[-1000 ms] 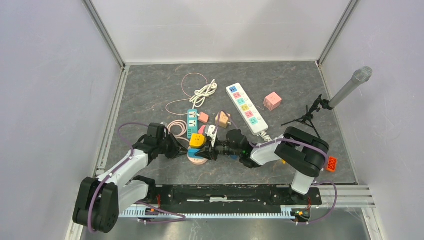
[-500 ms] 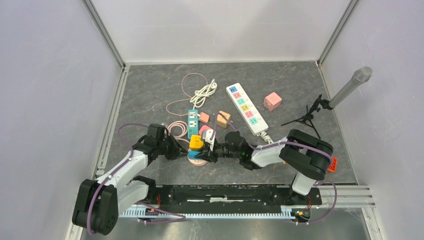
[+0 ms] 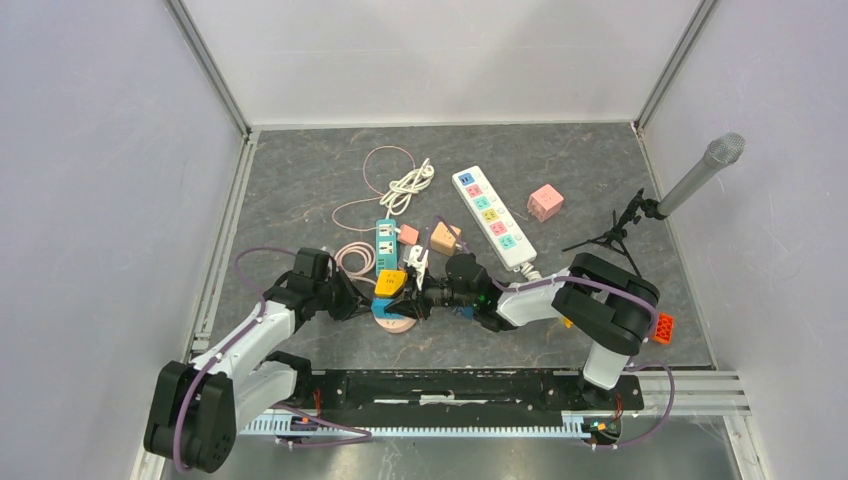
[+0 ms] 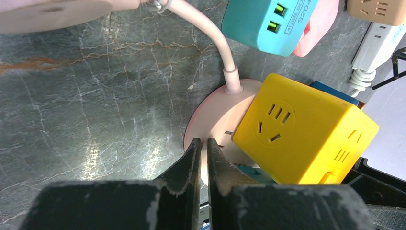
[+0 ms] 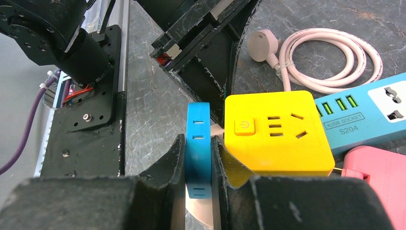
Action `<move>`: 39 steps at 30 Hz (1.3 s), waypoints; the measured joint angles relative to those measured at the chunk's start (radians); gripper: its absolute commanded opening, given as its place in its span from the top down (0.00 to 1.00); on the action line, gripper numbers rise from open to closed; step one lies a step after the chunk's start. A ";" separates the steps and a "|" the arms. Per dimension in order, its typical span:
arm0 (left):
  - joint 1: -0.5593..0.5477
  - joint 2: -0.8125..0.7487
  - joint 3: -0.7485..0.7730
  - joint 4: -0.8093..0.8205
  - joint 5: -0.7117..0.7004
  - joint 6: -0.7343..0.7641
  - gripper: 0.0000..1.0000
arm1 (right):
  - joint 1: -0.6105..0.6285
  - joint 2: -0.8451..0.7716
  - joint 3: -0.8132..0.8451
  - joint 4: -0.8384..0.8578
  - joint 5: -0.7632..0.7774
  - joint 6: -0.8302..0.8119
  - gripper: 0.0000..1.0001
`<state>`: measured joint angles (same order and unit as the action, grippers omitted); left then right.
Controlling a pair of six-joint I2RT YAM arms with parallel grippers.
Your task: Pull the plug off the socket
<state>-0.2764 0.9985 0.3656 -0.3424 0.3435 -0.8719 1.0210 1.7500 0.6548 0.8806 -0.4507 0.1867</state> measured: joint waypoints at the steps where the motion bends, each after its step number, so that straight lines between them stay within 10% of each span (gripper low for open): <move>1: 0.000 0.000 0.000 0.000 0.000 0.000 0.88 | 0.000 0.000 0.000 0.000 -0.001 0.001 1.00; 12: 0.000 0.000 0.000 -0.003 0.003 0.000 0.87 | 0.004 -0.008 -0.031 0.039 0.010 -0.028 0.98; 17: -0.002 0.000 0.000 -0.011 0.007 -0.001 0.65 | 0.029 -0.029 -0.026 -0.023 0.046 -0.090 0.71; 24: -0.007 -0.001 0.002 -0.046 0.027 -0.002 0.56 | 0.038 -0.032 -0.022 -0.064 0.068 -0.126 0.59; 31: -0.007 0.006 0.002 -0.043 0.072 -0.002 0.60 | 0.041 -0.032 -0.021 -0.089 0.077 -0.144 0.68; 35: -0.007 0.032 0.002 -0.041 0.082 -0.002 0.63 | 0.045 -0.023 -0.001 -0.109 0.082 -0.159 0.99; 39: -0.006 0.048 0.000 -0.023 0.088 -0.002 0.66 | 0.046 -0.019 0.012 -0.124 0.080 -0.164 1.00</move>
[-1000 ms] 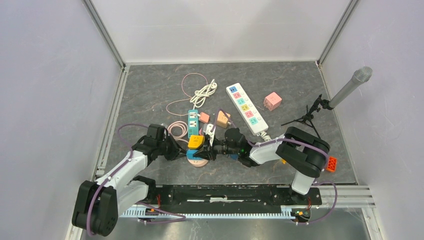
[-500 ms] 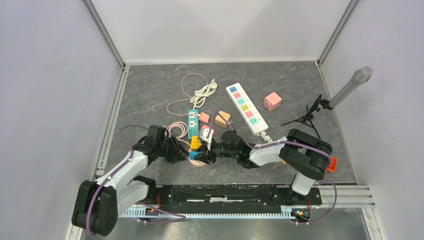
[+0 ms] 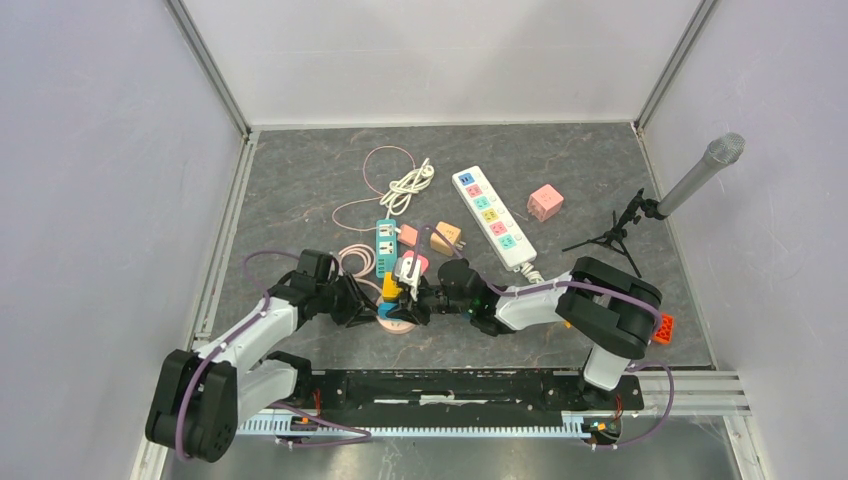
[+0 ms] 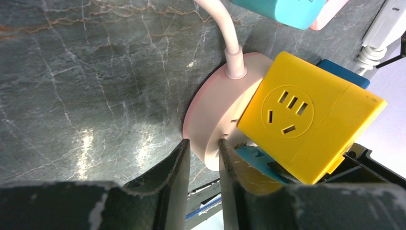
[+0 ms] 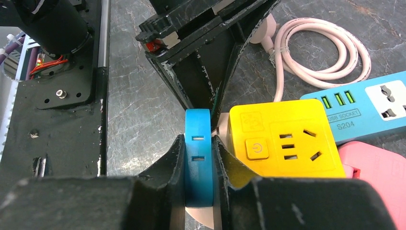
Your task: Pull the plug off the socket
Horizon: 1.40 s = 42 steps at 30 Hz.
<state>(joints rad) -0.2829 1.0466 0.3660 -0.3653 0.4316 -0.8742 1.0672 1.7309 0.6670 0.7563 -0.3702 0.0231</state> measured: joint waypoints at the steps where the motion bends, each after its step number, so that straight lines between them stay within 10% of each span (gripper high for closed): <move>1: 0.000 0.003 0.000 0.004 0.002 0.000 0.66 | 0.000 0.000 0.000 0.000 -0.001 0.001 1.00; 30: -0.016 0.026 -0.005 0.064 -0.024 -0.009 0.73 | -0.042 0.019 -0.015 0.085 -0.036 0.148 1.00; 42: -0.019 0.026 -0.004 0.065 -0.037 -0.009 0.74 | -0.007 0.000 -0.026 0.093 -0.043 -0.040 1.00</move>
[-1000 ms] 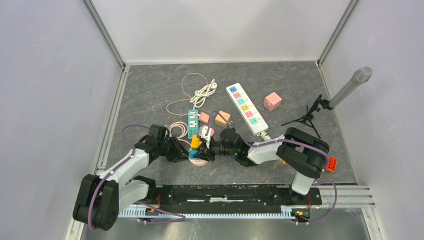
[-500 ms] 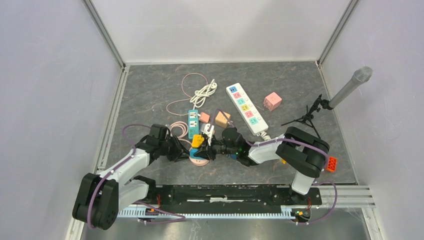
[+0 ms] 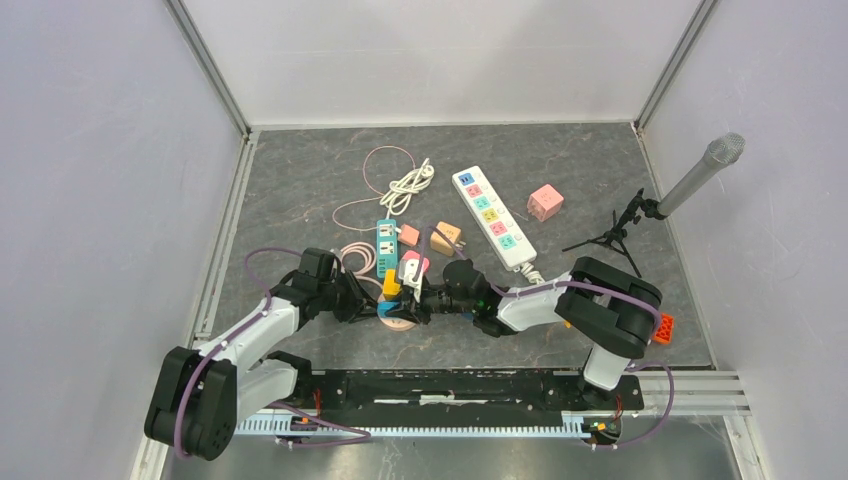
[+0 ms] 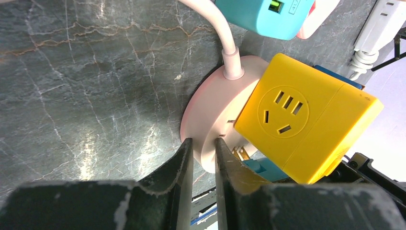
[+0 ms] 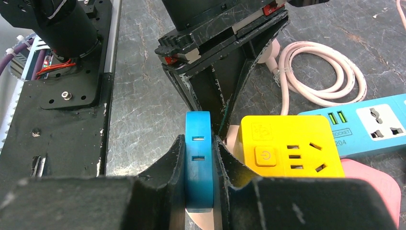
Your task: Pull the plug off the socket
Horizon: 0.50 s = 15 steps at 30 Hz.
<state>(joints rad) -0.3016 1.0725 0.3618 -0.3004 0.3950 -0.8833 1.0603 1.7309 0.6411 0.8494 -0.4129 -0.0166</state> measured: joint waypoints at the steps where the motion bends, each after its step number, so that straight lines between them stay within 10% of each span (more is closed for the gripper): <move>1: 0.000 0.000 0.000 0.000 0.000 0.000 0.74 | 0.000 0.000 0.000 0.001 0.000 0.001 1.00; 15: -0.004 -0.015 0.006 -0.005 -0.009 0.000 0.66 | -0.046 -0.241 -0.031 0.081 0.018 0.104 1.00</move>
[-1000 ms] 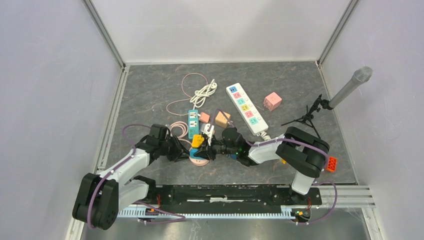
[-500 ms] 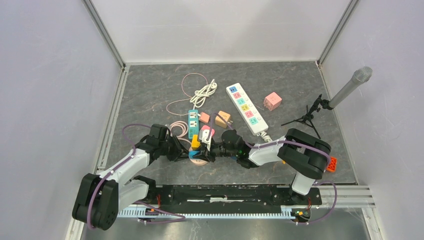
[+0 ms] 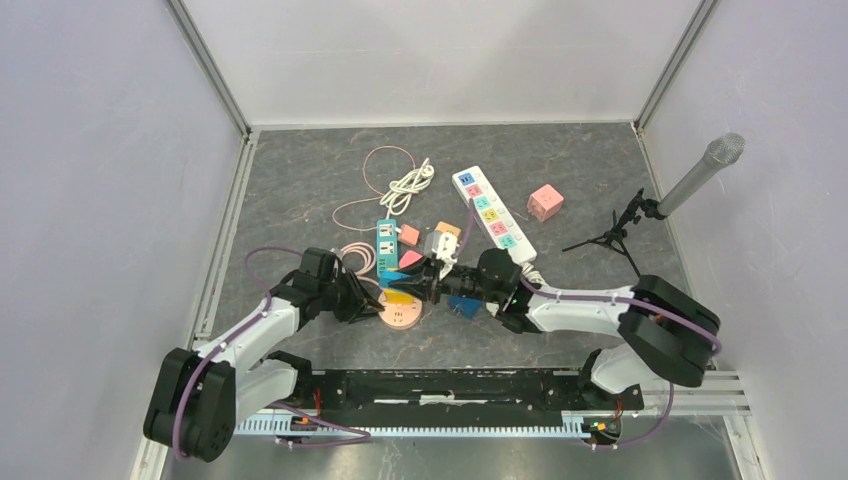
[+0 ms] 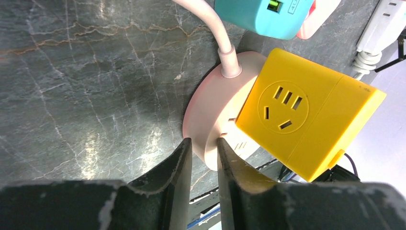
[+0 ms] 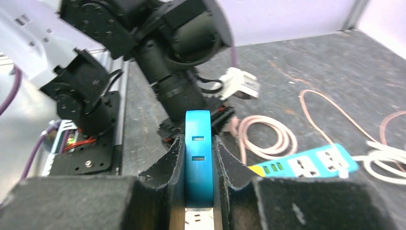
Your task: Pull the plug off the socket
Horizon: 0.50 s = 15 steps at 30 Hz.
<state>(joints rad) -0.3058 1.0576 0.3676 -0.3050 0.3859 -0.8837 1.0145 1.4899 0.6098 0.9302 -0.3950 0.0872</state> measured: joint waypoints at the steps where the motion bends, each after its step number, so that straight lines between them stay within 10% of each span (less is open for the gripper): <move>1: 0.000 -0.005 0.001 -0.004 -0.006 0.000 0.64 | -0.006 -0.023 -0.007 -0.010 0.018 0.000 1.00; 15: -0.004 -0.029 0.122 -0.058 -0.072 0.003 0.50 | -0.060 -0.110 -0.017 -0.483 0.470 0.115 0.99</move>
<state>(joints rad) -0.3096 1.0283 0.4892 -0.3626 0.3141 -0.8810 0.9550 1.3800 0.5926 0.4477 0.0750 0.2024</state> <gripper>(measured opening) 0.472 0.233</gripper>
